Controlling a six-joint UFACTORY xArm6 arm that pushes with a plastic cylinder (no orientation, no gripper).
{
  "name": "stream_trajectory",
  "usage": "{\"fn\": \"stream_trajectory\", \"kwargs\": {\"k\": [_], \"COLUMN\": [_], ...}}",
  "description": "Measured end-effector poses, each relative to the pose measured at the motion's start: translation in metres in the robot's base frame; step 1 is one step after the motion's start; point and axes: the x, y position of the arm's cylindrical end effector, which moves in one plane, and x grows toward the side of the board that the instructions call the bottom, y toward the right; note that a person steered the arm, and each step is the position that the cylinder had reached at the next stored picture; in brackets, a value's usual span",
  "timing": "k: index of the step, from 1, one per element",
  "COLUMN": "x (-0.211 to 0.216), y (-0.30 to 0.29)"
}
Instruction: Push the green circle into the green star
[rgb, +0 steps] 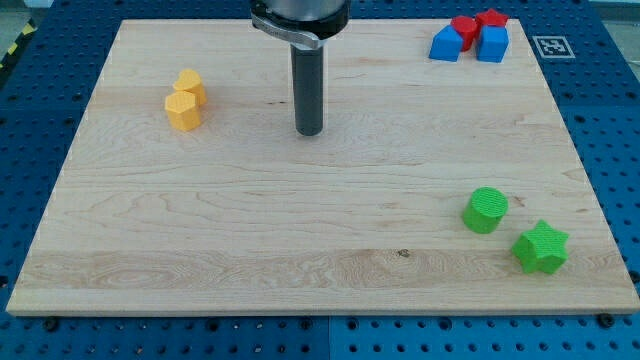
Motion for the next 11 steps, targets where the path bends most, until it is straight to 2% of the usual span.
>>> {"fn": "stream_trajectory", "kwargs": {"k": [1,2,4,5,11], "x": [0.0,0.031,0.112,0.122,0.139], "y": [0.0,0.028,0.133,0.152,0.181]}}
